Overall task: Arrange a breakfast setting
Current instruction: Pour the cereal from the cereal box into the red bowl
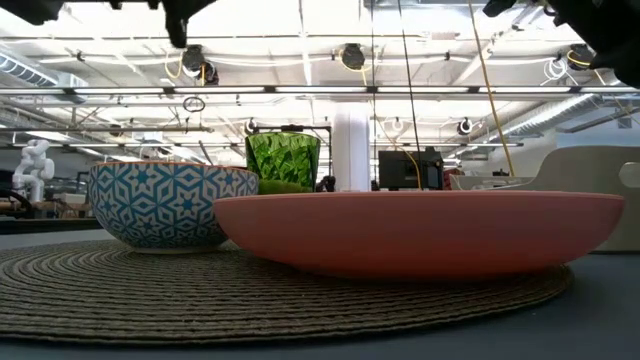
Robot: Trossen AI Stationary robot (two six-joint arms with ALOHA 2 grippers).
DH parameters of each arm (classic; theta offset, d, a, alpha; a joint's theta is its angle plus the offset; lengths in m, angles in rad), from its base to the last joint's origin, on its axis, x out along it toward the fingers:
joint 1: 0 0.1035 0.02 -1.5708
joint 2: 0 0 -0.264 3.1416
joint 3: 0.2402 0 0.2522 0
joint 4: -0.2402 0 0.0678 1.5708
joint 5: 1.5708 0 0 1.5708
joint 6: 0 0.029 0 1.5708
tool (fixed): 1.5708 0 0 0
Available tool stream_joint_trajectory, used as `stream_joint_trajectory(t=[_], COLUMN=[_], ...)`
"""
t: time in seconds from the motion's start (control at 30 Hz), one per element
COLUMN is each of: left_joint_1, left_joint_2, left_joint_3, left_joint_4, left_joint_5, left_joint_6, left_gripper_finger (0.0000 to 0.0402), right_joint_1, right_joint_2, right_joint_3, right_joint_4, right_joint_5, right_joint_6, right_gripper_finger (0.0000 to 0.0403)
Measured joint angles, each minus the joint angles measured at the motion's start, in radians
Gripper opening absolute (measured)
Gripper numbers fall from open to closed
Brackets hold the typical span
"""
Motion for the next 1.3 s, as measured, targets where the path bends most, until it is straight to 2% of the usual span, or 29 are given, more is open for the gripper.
stream_joint_trajectory(t=[0.3,0.6,0.73,1.03,1.17,1.3], left_joint_1=[0.000,0.001,0.001,0.001,0.001,0.001], left_joint_2=[0.087,0.096,0.096,0.096,0.100,0.154], left_joint_3=[0.000,0.000,0.000,0.000,0.000,0.000], left_joint_4=[0.180,0.190,0.198,0.206,0.238,0.375], left_joint_5=[0.000,0.000,0.000,-0.005,-0.008,-0.018], left_joint_6=[0.095,0.103,0.122,0.152,0.167,0.239], left_gripper_finger=[0.0124,0.0129,0.0165,0.0289,0.0308,0.0310], right_joint_1=[0.000,0.000,0.000,0.000,0.000,0.000], right_joint_2=[0.000,0.000,0.000,0.000,0.014,0.050], right_joint_3=[0.000,0.000,0.000,0.001,0.001,0.007], right_joint_4=[0.005,0.005,0.005,0.004,0.007,0.013], right_joint_5=[0.000,0.001,0.001,0.014,0.053,0.054], right_joint_6=[0.000,0.000,0.000,0.000,-0.009,-0.025], right_gripper_finger=[0.0160,0.0160,0.0160,0.0160,0.0160,0.0160])
